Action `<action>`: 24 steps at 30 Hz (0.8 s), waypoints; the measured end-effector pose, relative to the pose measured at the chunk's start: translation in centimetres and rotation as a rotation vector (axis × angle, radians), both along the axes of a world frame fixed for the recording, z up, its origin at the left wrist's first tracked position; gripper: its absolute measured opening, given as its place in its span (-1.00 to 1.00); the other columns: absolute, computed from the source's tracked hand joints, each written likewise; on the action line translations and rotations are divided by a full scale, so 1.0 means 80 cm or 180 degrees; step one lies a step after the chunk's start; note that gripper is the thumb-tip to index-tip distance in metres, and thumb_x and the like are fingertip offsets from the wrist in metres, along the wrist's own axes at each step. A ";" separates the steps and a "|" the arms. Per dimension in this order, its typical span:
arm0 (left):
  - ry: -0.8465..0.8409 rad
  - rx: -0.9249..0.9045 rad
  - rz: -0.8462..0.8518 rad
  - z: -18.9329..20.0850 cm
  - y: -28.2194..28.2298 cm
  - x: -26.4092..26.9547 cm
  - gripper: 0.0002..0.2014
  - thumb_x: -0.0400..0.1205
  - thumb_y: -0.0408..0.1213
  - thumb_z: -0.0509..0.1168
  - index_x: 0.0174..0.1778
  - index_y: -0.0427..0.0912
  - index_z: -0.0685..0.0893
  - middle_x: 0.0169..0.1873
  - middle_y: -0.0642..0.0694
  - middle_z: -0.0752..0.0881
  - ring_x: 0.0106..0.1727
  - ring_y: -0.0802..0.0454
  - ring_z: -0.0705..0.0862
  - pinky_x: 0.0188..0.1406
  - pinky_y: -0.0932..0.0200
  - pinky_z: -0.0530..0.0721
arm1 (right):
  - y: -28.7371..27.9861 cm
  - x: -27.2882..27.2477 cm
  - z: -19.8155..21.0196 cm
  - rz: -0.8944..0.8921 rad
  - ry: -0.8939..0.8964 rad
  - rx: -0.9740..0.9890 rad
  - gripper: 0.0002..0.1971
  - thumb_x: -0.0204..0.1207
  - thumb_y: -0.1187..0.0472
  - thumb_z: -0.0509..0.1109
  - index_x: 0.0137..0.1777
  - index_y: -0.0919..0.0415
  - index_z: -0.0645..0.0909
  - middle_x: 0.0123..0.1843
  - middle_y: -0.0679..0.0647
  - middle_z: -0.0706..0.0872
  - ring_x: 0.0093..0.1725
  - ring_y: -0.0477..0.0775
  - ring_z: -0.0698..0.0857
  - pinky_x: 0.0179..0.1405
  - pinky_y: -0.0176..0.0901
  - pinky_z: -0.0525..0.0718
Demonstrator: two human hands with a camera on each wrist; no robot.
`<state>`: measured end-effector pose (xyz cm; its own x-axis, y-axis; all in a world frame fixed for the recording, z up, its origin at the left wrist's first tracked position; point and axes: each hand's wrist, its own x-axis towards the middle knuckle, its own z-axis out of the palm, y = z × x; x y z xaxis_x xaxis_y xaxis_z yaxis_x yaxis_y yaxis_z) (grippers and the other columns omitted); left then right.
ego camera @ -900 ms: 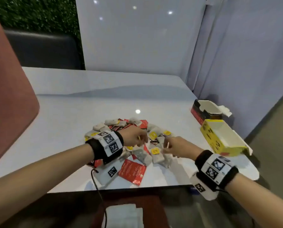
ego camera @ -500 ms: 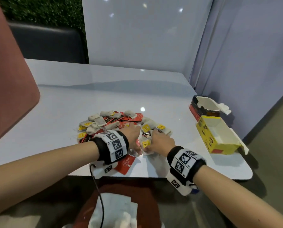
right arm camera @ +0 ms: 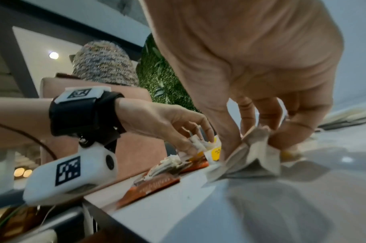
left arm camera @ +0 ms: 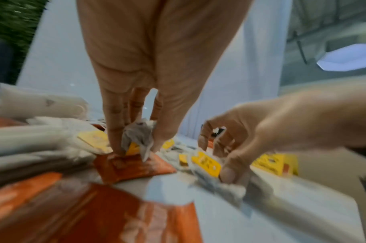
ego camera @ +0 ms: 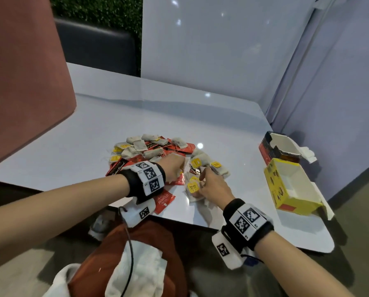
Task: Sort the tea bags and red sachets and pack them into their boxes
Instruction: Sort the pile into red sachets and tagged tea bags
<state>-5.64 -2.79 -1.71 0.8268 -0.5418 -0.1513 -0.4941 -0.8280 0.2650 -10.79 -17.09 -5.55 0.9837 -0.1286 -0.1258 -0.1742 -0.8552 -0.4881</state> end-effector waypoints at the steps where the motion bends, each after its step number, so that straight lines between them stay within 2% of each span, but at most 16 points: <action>1: 0.0088 -0.0151 0.0106 0.004 0.004 0.004 -0.66 0.61 -0.39 0.25 0.31 -0.29 0.46 0.21 -0.23 0.61 0.19 -0.15 0.61 -0.13 0.19 0.47 | -0.002 0.001 0.001 -0.0002 -0.0023 0.0100 -0.63 0.45 0.24 0.40 0.20 0.21 0.38 0.16 0.18 0.63 0.12 0.26 0.65 0.04 0.07 0.59; 3: 0.0142 -0.0393 0.0235 0.015 0.013 0.014 -0.62 0.60 -0.33 0.29 0.33 -0.26 0.43 0.13 -0.22 0.65 0.15 -0.14 0.62 -0.13 0.19 0.47 | -0.007 0.003 0.008 -0.0001 -0.0069 0.0211 -0.63 0.37 0.23 0.51 0.10 0.19 0.45 0.10 0.15 0.66 0.06 0.23 0.66 0.04 0.02 0.65; 4: 0.0094 -0.0521 0.0282 0.023 0.018 0.019 -0.64 0.60 -0.29 0.29 0.31 -0.25 0.46 0.09 -0.20 0.66 0.13 -0.12 0.63 -0.12 0.20 0.46 | -0.011 0.003 0.015 0.0021 -0.0082 0.0257 -0.65 0.35 0.24 0.55 0.06 0.21 0.51 0.01 0.12 0.65 -0.02 0.16 0.66 -0.03 -0.10 0.67; 6: 0.0014 -0.0792 0.0408 0.042 0.027 0.028 -0.69 0.59 -0.25 0.30 0.23 -0.22 0.58 0.04 -0.15 0.69 0.01 -0.03 0.63 -0.12 0.25 0.47 | -0.023 0.003 0.033 0.0076 -0.0101 0.0354 -0.71 0.34 0.28 0.57 0.02 0.31 0.63 -0.15 0.06 0.62 -0.18 0.02 0.61 -0.38 -0.42 0.57; 7: -0.0005 -0.0903 0.0440 0.052 0.031 0.035 -0.72 0.58 -0.25 0.30 0.20 -0.21 0.63 0.03 -0.13 0.70 -0.04 0.02 0.62 -0.15 0.28 0.50 | -0.032 0.004 0.044 0.0093 -0.0156 0.0400 -0.73 0.34 0.28 0.58 0.01 0.33 0.67 -0.17 0.07 0.62 -0.19 0.00 0.58 -0.49 -0.48 0.48; 9: 0.0066 -0.1101 0.0472 0.067 0.035 0.049 -0.75 0.59 -0.25 0.31 0.16 -0.20 0.68 -0.02 -0.10 0.70 -0.08 0.05 0.64 -0.27 0.35 0.54 | -0.049 0.003 0.062 0.0065 -0.0279 0.0588 -0.79 0.33 0.27 0.58 -0.06 0.29 0.69 -0.17 0.09 0.63 -0.19 0.00 0.56 -0.50 -0.45 0.39; 10: 0.0165 -0.1248 0.0486 0.071 0.036 0.057 -0.77 0.60 -0.26 0.31 0.15 -0.21 0.68 -0.02 -0.11 0.70 -0.08 0.04 0.66 -0.26 0.36 0.59 | -0.057 0.004 0.069 0.0056 -0.0333 0.0699 -0.82 0.34 0.28 0.57 -0.10 0.28 0.68 -0.20 0.09 0.63 -0.22 0.00 0.55 -0.48 -0.41 0.40; 11: 0.0277 -0.1406 0.0490 0.074 0.037 0.063 -0.79 0.61 -0.29 0.30 0.14 -0.22 0.67 -0.01 -0.15 0.70 -0.08 0.01 0.68 -0.17 0.30 0.66 | -0.065 0.004 0.077 0.0049 -0.0349 0.0853 -0.85 0.35 0.30 0.56 -0.13 0.29 0.67 -0.22 0.10 0.65 -0.25 0.00 0.56 -0.44 -0.36 0.43; 13: 0.0459 -0.1680 0.0487 0.076 0.037 0.073 -0.83 0.61 -0.33 0.30 0.10 -0.22 0.66 -0.01 -0.23 0.71 -0.06 -0.08 0.71 0.05 0.04 0.72 | -0.078 0.008 0.093 0.0028 -0.0341 0.1386 -0.90 0.40 0.37 0.50 -0.15 0.29 0.62 -0.25 0.14 0.68 -0.30 0.03 0.62 -0.39 -0.27 0.55; 15: 0.0633 -0.1877 0.0473 0.077 0.037 0.079 -0.85 0.63 -0.36 0.28 0.09 -0.23 0.65 -0.03 -0.26 0.71 -0.07 -0.14 0.73 0.14 -0.08 0.71 | -0.088 0.012 0.114 -0.0052 -0.0378 0.1998 -0.92 0.46 0.41 0.44 -0.09 0.31 0.59 -0.22 0.23 0.69 -0.31 0.08 0.66 -0.32 -0.18 0.64; 16: 0.0754 -0.1967 0.0467 0.078 0.036 0.082 -0.85 0.63 -0.37 0.26 0.09 -0.24 0.64 -0.05 -0.26 0.70 -0.10 -0.14 0.73 0.09 -0.05 0.73 | -0.092 0.014 0.124 -0.0121 -0.0381 0.2298 -0.90 0.49 0.40 0.41 -0.03 0.34 0.58 -0.17 0.27 0.69 -0.28 0.10 0.69 -0.30 -0.17 0.68; 19: 0.1056 -0.2188 0.0434 0.090 0.036 0.090 -0.84 0.64 -0.43 0.24 0.12 -0.31 0.61 -0.10 -0.23 0.67 -0.21 -0.08 0.69 -0.21 0.25 0.75 | -0.098 0.022 0.146 -0.0197 -0.0336 0.2946 -0.84 0.52 0.40 0.38 0.08 0.38 0.56 -0.09 0.31 0.73 -0.23 0.16 0.78 -0.32 -0.17 0.77; 22: 0.0987 -0.2187 0.0283 0.114 0.044 0.106 -0.82 0.65 -0.47 0.21 0.14 -0.35 0.58 -0.10 -0.26 0.63 -0.23 -0.06 0.66 -0.29 0.35 0.74 | -0.097 0.044 0.157 -0.0263 -0.0387 0.2966 -0.81 0.53 0.45 0.35 0.12 0.43 0.52 -0.10 0.34 0.71 -0.27 0.20 0.78 -0.37 -0.18 0.78; 24: 0.0826 -0.2093 0.0167 0.134 0.050 0.121 -0.84 0.64 -0.48 0.22 0.12 -0.35 0.59 -0.15 -0.23 0.63 -0.29 0.03 0.67 -0.29 0.36 0.73 | -0.091 0.059 0.153 -0.0366 -0.0467 0.2909 -0.77 0.51 0.49 0.34 0.15 0.46 0.50 -0.14 0.34 0.68 -0.33 0.21 0.75 -0.40 -0.18 0.78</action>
<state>4.02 1.20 8.98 0.8359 -0.5489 -0.0020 -0.3111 -0.4769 0.8221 -6.05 -24.39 6.65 0.9851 -0.1385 -0.1017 -0.1173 -0.1095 -0.9870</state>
